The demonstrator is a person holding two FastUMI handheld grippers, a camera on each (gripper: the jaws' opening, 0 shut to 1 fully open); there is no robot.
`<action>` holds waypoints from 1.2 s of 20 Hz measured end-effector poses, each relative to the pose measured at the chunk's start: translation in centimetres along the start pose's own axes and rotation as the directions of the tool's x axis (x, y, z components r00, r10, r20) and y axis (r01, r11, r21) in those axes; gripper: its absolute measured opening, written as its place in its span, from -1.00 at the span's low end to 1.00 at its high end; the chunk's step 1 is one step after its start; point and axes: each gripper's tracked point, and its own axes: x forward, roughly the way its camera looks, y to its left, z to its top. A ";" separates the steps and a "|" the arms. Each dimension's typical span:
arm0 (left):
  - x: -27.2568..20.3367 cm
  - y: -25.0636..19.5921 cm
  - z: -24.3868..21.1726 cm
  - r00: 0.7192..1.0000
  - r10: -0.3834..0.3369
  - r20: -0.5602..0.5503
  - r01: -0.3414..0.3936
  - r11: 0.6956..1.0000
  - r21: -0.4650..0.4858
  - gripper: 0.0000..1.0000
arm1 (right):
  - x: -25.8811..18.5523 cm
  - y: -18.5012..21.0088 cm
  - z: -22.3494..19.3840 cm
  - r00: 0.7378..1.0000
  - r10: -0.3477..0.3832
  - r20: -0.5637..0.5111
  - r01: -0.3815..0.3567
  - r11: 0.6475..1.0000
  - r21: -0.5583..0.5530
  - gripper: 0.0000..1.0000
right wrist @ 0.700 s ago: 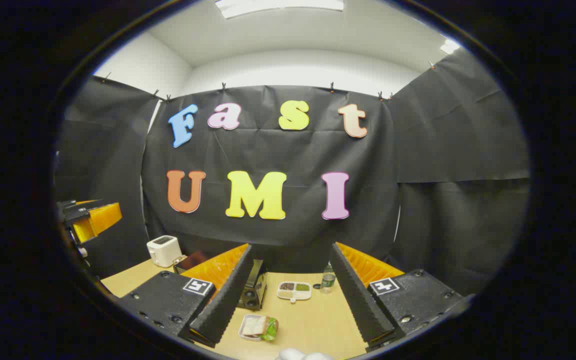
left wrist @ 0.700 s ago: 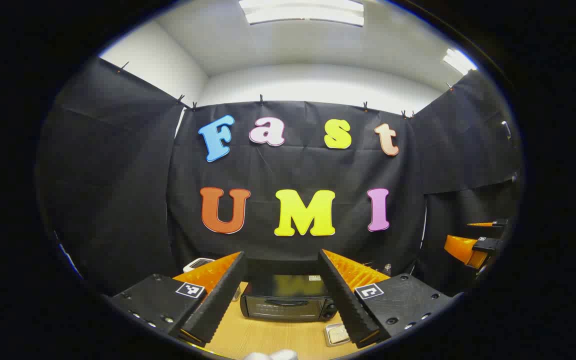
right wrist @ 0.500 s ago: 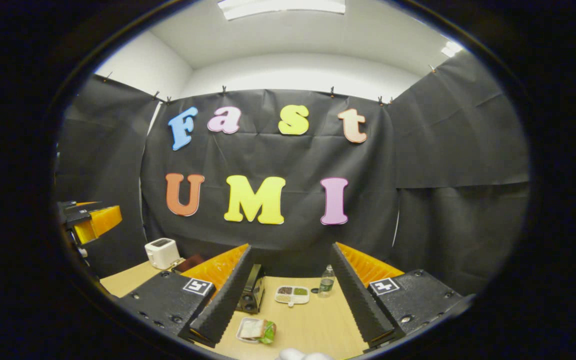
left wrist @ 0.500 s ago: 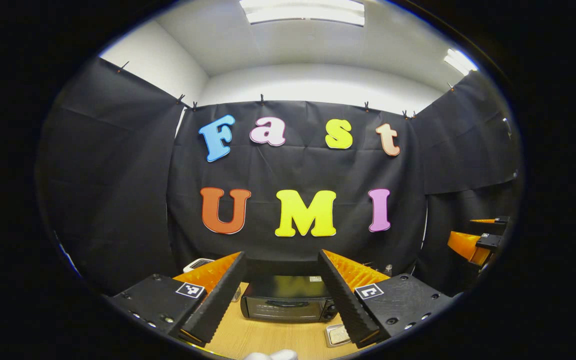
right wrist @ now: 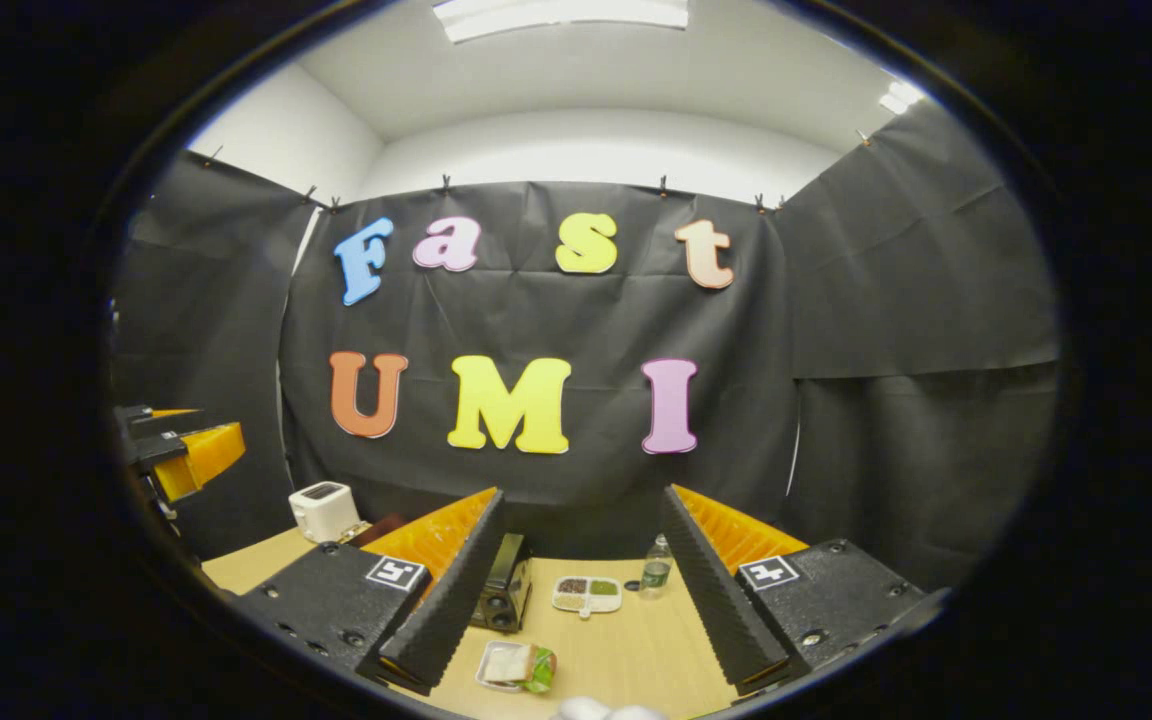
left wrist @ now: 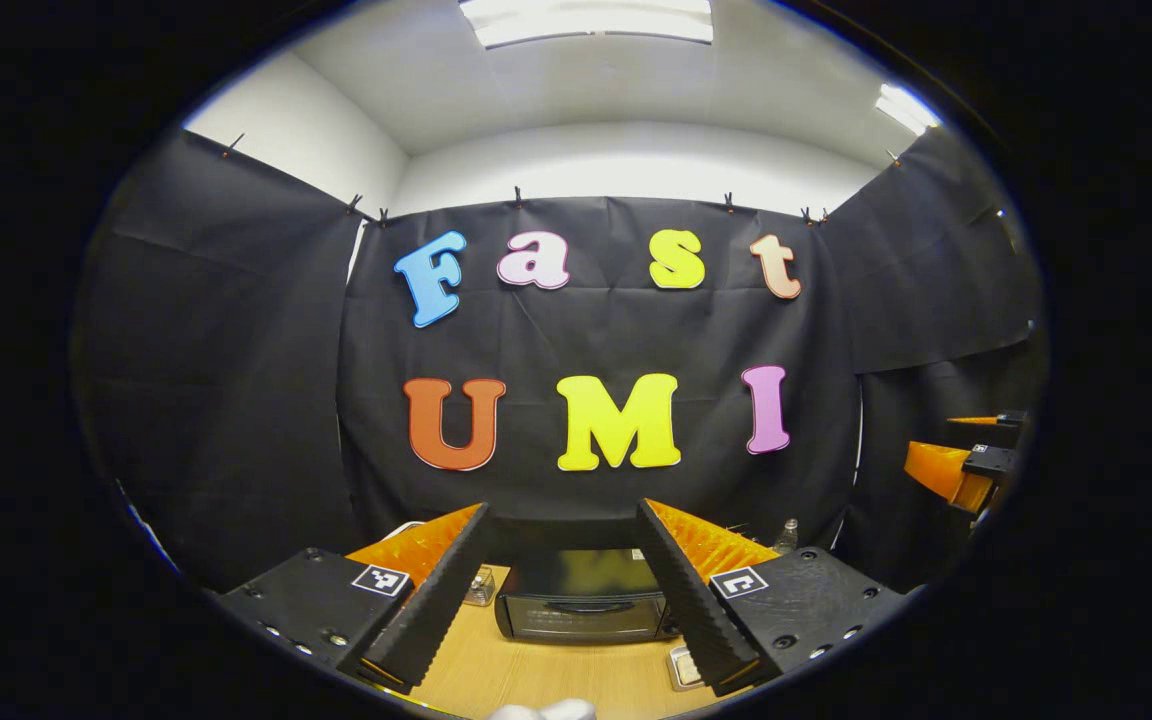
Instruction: Open the electric oven with the left hand, put the food in, and close the electric oven.
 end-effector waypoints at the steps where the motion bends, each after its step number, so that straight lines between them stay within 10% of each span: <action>1: 0.1 0.0 -0.1 1.000 -0.003 -0.001 0.003 1.000 -0.001 0.87 | 0.1 -0.2 0.0 1.000 -0.004 0.000 0.004 1.000 0.005 0.97; 13: 3.2 -0.8 -7.1 0.999 -0.022 -0.049 0.022 1.000 0.002 0.87 | 0.0 -1.3 0.1 1.000 -0.010 0.013 0.010 1.000 0.021 0.92; 24: 13.9 -4.7 -25.6 0.967 -0.071 -0.244 0.070 0.997 -0.011 0.88 | -0.2 -5.0 -1.4 0.998 -0.068 -0.006 0.068 0.996 -0.055 0.97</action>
